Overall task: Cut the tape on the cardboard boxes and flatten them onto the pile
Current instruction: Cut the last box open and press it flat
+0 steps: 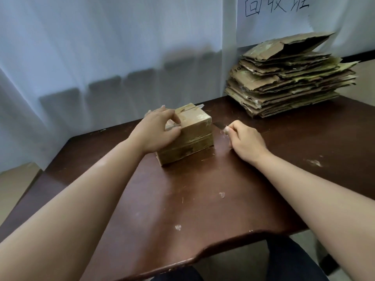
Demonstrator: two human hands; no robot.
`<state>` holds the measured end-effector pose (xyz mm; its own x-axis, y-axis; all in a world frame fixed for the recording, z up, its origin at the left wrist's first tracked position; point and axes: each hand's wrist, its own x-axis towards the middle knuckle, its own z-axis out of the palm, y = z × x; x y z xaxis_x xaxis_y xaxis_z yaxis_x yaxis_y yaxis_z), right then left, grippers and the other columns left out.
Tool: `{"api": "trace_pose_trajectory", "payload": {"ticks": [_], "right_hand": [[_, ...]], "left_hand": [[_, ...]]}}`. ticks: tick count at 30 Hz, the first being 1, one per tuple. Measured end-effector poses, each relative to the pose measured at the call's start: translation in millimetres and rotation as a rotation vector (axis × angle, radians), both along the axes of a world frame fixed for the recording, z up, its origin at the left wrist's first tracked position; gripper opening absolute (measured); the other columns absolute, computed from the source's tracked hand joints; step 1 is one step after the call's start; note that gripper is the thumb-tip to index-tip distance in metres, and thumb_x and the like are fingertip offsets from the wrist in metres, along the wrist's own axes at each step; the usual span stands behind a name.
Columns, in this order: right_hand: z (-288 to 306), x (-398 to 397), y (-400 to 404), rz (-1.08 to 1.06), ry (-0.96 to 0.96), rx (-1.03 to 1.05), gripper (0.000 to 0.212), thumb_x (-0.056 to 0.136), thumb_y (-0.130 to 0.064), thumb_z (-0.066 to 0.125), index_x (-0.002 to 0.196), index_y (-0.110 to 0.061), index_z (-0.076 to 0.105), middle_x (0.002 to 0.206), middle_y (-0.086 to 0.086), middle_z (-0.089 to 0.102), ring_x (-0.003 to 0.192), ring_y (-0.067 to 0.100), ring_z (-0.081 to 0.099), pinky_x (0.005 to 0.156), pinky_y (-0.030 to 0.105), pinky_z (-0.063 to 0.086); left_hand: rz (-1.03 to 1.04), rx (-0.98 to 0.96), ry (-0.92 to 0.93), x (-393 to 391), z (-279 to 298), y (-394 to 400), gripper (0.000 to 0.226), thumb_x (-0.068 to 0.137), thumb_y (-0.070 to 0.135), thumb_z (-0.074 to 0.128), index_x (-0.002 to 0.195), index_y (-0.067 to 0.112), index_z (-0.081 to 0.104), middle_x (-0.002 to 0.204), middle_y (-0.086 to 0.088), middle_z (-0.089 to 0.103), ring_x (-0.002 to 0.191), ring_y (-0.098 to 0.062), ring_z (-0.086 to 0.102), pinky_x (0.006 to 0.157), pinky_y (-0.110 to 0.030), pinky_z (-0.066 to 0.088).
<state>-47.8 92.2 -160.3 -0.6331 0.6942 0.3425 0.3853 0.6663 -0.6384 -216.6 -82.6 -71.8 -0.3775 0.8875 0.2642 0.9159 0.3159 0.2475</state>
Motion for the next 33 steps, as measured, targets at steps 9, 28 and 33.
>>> {"api": "trace_pose_trajectory", "payload": {"ticks": [9, 28, 33], "right_hand": [[-1.0, 5.6, 2.0, 0.062, 0.039, -0.007, 0.018, 0.100, -0.037, 0.039, 0.093, -0.026, 0.051, 0.082, -0.006, 0.060, 0.085, 0.028, 0.058, 0.073, 0.038, 0.044], [0.9, 7.1, -7.8, 0.059, -0.165, 0.221, 0.024, 0.104, -0.036, 0.026, 0.108, -0.020, 0.044, 0.095, 0.009, 0.065, 0.088, 0.039, 0.057, 0.065, 0.035, 0.030], [-1.3, 4.9, -4.1, 0.045, -0.049, 0.129, 0.024, 0.103, -0.036, 0.027, 0.107, -0.019, 0.042, 0.089, 0.013, 0.065, 0.083, 0.042, 0.057, 0.065, 0.039, 0.039]], "left_hand": [[0.061, 0.080, 0.106, 17.5, -21.2, 38.8, 0.034, 0.097, 0.041, 0.050, 0.129, 0.034, 0.060, 0.138, 0.011, 0.055, 0.129, -0.017, 0.049, 0.098, -0.030, 0.042], [0.106, 0.068, 0.101, 22.4, -16.9, 35.7, 0.034, 0.097, 0.041, 0.050, 0.130, 0.035, 0.059, 0.137, 0.011, 0.055, 0.130, -0.016, 0.048, 0.097, -0.030, 0.043], [0.114, 0.056, 0.117, 22.8, -17.5, 35.9, 0.034, 0.098, 0.042, 0.049, 0.130, 0.036, 0.058, 0.137, 0.011, 0.055, 0.129, -0.017, 0.049, 0.093, -0.030, 0.043]]}}
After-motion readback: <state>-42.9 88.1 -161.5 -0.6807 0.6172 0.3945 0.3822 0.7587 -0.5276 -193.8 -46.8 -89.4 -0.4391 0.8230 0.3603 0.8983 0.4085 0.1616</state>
